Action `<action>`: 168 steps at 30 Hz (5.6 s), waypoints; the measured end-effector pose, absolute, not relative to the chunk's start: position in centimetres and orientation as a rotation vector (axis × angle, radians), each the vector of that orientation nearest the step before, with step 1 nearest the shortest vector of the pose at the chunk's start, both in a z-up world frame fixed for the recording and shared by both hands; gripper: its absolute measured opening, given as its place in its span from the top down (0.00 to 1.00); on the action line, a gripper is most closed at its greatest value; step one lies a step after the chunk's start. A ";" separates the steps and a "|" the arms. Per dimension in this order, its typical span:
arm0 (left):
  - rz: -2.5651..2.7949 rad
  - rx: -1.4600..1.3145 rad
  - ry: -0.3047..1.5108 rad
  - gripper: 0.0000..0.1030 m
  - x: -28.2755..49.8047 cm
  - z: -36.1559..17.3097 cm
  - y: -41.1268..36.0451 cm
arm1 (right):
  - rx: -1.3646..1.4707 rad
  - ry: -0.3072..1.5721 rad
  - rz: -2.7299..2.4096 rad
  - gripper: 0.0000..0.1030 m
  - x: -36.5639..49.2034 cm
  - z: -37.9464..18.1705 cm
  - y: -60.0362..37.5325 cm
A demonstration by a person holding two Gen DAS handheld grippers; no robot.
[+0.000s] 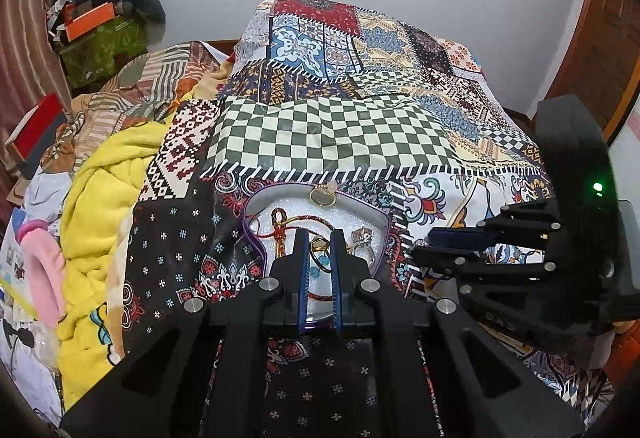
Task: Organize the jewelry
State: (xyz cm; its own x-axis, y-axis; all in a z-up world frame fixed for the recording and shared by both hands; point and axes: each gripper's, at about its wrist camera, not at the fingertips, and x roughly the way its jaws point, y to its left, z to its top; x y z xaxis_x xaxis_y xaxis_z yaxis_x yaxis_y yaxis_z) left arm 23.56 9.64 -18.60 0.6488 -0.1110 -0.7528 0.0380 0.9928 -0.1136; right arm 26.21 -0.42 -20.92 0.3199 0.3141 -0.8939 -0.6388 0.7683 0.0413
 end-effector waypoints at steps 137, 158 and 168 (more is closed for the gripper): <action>-0.047 -0.045 0.998 0.75 29.4 -23.7 -0.2 | -0.054 1.039 0.511 0.88 24.3 -20.7 -13.5; -0.114 -0.108 0.977 1.00 27.1 -22.3 0.7 | 0.014 1.013 0.504 0.88 24.6 -20.1 -14.6; -0.120 -0.167 0.988 0.87 26.7 -20.7 2.5 | 0.036 1.011 0.499 0.88 24.7 -19.9 -14.9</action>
